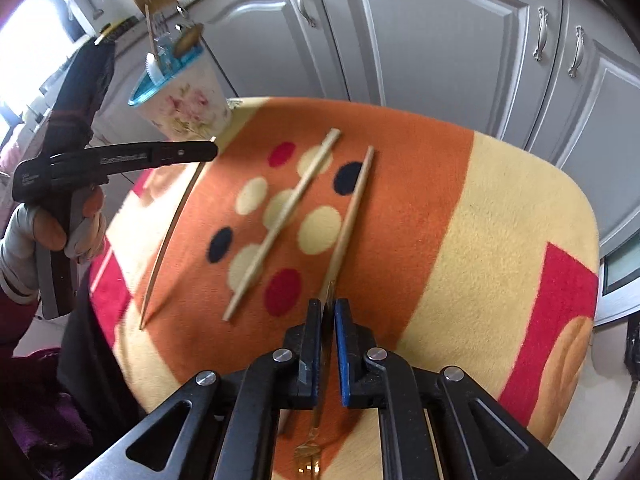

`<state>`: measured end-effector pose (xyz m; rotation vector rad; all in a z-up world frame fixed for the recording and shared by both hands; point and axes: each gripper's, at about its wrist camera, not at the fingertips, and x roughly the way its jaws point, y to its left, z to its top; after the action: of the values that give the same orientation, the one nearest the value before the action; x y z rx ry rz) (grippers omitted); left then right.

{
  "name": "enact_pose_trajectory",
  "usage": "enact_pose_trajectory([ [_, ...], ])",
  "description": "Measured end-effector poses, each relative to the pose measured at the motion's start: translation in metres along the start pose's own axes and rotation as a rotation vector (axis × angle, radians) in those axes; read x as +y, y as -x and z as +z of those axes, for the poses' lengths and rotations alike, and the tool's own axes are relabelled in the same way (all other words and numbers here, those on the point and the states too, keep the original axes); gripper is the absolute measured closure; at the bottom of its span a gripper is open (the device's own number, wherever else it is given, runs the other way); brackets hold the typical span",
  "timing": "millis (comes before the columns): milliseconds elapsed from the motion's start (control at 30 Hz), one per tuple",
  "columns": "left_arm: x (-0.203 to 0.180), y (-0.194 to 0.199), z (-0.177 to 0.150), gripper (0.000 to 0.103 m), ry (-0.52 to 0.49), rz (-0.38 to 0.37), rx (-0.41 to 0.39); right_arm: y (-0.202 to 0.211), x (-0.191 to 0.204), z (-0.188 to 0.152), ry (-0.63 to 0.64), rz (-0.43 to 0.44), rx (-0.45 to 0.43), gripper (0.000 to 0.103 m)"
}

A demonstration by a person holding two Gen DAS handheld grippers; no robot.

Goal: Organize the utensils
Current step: 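Grasp a chopstick with the left gripper while the right grasps a fork, then lower the chopstick into the cup with the left gripper while the right lowers the fork in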

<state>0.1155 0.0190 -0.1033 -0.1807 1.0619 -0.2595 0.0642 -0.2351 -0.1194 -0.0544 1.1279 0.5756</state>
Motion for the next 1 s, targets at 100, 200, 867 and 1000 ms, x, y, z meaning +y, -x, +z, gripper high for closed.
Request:
enact_pose_trajectory([
  [100,0.006,0.024,-0.006,0.100,0.022,-0.024,-0.039,0.011,0.007,-0.001,0.004,0.012,-0.023,0.097],
  [200,0.005,0.048,-0.011,0.100,0.031,-0.033,-0.077,0.023,0.017,-0.001,0.008,0.035,-0.062,0.097],
  [867,0.016,0.149,0.006,0.100,0.059,-0.071,-0.301,0.062,0.071,0.025,0.117,0.063,-0.174,0.097],
  [1000,0.023,0.163,0.017,0.100,0.075,-0.058,-0.343,0.069,0.086,0.041,0.147,0.078,-0.203,0.097],
])
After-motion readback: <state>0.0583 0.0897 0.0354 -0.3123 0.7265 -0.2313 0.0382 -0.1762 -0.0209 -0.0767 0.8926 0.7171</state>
